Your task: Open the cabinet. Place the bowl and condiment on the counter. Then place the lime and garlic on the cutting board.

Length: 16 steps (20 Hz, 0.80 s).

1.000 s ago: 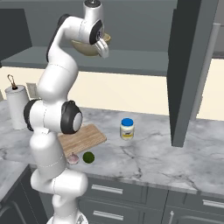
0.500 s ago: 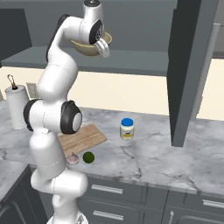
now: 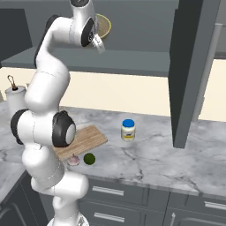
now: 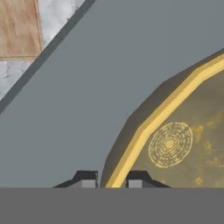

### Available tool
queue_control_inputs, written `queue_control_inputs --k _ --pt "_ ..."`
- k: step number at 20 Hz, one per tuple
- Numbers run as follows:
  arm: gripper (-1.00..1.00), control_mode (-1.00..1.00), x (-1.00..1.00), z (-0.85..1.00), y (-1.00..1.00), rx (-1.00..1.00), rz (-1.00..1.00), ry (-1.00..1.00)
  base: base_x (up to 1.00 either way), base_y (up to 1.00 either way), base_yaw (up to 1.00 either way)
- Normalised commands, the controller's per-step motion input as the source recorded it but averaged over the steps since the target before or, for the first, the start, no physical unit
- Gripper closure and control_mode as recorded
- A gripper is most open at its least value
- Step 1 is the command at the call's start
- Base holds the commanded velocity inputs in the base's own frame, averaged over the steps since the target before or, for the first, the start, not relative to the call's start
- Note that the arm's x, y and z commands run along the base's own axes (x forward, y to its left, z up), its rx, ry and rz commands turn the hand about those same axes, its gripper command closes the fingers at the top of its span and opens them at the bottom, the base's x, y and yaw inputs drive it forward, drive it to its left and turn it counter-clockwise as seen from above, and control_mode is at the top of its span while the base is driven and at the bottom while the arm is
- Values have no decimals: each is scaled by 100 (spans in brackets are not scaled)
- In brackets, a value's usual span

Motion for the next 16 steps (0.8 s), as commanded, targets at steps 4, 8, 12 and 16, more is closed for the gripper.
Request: queue_control_inputs --k 4,8,12,16 --pt "100 -100 -100 19 -3 1 -3 -36 0 0 0" --pt "100 -100 -100 23 -16 2 0 -28 0 0 0" --pt "100 -100 -100 4 -22 0 0 -17 0 0 0" --pt "100 -100 -100 5 -22 3 0 -11 0 0 0"
